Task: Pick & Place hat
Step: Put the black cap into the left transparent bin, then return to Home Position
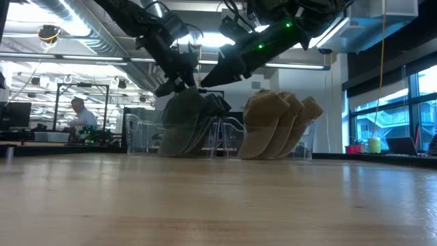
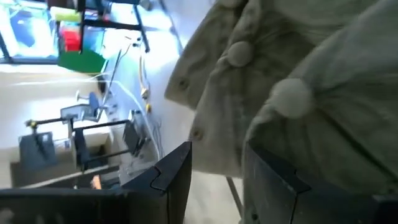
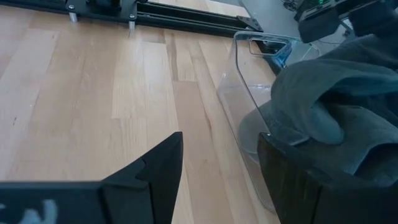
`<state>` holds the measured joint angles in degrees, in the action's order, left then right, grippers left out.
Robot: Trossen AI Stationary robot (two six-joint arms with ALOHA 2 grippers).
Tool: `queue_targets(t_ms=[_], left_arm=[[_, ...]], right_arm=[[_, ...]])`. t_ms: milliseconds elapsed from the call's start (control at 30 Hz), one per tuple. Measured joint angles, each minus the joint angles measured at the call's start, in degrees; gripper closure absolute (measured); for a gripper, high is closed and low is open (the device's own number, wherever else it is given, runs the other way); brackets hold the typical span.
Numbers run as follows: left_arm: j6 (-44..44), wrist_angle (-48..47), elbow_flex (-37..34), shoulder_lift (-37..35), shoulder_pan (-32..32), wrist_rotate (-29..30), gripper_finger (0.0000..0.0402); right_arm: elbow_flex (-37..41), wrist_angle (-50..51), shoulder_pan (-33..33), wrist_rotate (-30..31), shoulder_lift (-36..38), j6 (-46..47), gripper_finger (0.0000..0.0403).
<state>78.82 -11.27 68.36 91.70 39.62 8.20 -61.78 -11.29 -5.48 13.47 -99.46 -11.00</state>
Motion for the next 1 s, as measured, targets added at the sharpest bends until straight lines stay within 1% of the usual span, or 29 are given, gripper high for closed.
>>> queue_targets(t_ms=[167, 400, 467, 533, 567, 600, 633, 700, 767, 800, 867, 900, 933, 967, 1000], left_arm=[[-1.06, 2.35, 0.02, -0.30, 0.15, 1.37, 0.0258], [-9.59, 8.03, 0.02, -2.65, 1.58, 1.36, 0.0258], [-14.42, 8.08, 0.02, -4.44, 2.20, 1.09, 0.0258], [-22.94, 6.84, 0.02, -6.87, 2.78, -0.08, 0.0258], [-27.80, 5.44, 0.02, -8.41, 3.12, -1.93, 0.0258], [-31.73, 3.34, 0.02, -10.06, 3.54, -5.11, 0.0258], [-35.28, 0.27, 0.07, -11.89, 3.97, -10.60, 0.0258], [-39.82, -7.38, 0.07, -15.49, 4.95, -25.60, 0.0258], [-41.95, -14.43, -0.01, -18.43, 5.22, -39.58, 0.0258], [-43.15, -16.93, -0.75, -20.08, 5.10, -45.66, 0.0258], [-45.00, -18.48, -4.32, -23.65, 4.80, -56.60, 0.0258], [-46.31, -17.61, -6.82, -25.57, 4.19, -60.73, 0.0258], [-48.27, -15.16, -9.57, -27.35, 3.30, -63.26, 0.0258], [-50.99, -12.34, -12.50, -29.16, 2.03, -63.78, 0.0258], [-53.92, -9.46, -15.56, -31.09, 0.53, -62.75, 0.0258]], right_arm=[[0.00, 0.00, -0.02, 0.00, 0.00, 0.00, 0.0196], [0.00, 0.08, 0.00, 0.02, 0.00, 0.00, 0.0196], [0.00, 1.77, 0.00, 0.02, 0.78, 0.29, 0.0196], [0.00, 3.65, 0.17, -0.05, 2.59, 1.89, 0.0196], [0.01, 5.88, 0.43, -0.03, 4.11, 2.80, 0.0196], [0.17, 7.48, 0.75, 0.03, 5.60, 3.27, 0.0196], [0.47, 8.99, 1.23, 0.02, 7.28, 3.48, 0.0196], [2.10, 12.06, 2.53, -0.07, 10.36, 4.48, 0.0196], [5.55, 12.27, 3.91, -0.94, 13.72, 4.68, 0.0196], [7.70, 12.17, 4.48, -1.19, 15.57, 5.02, 0.0196], [12.38, 11.68, 5.52, -1.23, 19.85, 6.78, 0.0196], [14.68, 11.75, 5.89, -1.18, 22.22, 7.83, 0.0196], [16.88, 11.82, 6.23, -1.10, 24.73, 8.79, 0.0196], [18.87, 11.92, 6.63, -1.10, 27.29, 10.17, 0.0196], [20.52, 12.01, 6.96, -1.09, 30.01, 11.88, 0.0196]])
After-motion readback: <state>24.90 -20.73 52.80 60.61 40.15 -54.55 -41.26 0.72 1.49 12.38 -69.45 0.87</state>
